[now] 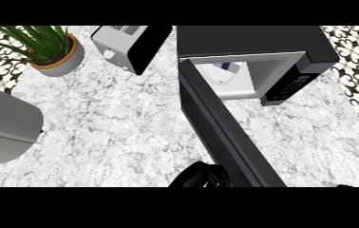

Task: Pick up the milk, place it into the microwave and close the microwave

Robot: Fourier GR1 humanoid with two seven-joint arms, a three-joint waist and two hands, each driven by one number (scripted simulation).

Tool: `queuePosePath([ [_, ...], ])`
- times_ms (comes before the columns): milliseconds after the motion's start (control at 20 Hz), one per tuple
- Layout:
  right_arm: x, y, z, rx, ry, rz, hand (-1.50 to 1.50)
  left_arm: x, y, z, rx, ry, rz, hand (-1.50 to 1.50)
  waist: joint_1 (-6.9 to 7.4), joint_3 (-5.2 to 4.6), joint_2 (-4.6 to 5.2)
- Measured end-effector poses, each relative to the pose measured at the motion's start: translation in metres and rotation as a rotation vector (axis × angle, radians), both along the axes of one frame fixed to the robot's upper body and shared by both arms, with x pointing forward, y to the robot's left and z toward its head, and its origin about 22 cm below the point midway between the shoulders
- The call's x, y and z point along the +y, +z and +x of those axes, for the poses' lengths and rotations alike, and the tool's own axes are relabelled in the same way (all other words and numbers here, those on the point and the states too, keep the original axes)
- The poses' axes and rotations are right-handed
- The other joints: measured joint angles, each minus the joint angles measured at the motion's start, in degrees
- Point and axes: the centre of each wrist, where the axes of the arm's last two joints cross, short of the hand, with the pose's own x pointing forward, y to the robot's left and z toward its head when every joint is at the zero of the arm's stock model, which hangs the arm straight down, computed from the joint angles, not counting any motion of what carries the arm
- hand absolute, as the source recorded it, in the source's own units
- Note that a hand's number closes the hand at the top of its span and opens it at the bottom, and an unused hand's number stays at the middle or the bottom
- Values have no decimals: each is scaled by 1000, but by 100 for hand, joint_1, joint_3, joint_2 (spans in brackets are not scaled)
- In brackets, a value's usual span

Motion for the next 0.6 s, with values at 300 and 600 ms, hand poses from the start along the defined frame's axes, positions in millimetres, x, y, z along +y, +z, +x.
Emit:
queuePosePath([
  [300, 10, 14, 23, -47, 72, 11, -150, -11, 6, 4, -38, 31, -37, -150, -192, -9, 28],
  [600, 21, 29, 43, -85, 134, 30, -150, -20, 19, 20, -77, 85, -55, 150, -444, -17, 57],
])
